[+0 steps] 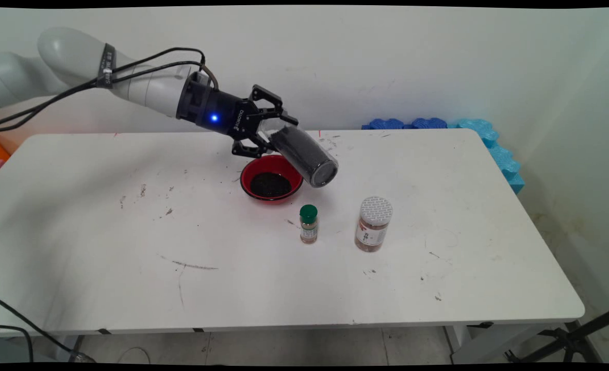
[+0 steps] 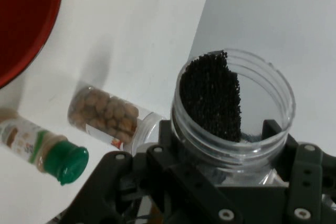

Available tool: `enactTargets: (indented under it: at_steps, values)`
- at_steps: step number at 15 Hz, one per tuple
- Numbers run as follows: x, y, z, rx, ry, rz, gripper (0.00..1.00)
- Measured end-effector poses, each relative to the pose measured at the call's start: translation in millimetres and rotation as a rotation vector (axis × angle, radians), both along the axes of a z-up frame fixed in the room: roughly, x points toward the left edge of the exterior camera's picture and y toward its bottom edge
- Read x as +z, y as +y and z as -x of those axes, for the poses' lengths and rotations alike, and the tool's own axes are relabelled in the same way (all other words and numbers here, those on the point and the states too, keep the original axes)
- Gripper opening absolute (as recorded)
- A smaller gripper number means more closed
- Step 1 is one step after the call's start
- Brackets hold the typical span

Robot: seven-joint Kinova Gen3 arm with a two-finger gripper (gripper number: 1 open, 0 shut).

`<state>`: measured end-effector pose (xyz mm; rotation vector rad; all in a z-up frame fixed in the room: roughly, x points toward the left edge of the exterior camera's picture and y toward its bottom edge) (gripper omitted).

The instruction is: Pour the black seasoning powder in the red bowl

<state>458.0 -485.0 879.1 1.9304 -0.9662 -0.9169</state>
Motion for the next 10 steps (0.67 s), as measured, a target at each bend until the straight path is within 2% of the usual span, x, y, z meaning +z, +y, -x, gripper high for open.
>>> enactTargets:
  at_steps: [10]
  values:
    - [23,-8,4,-0.116,-0.083,0.23,0.0]
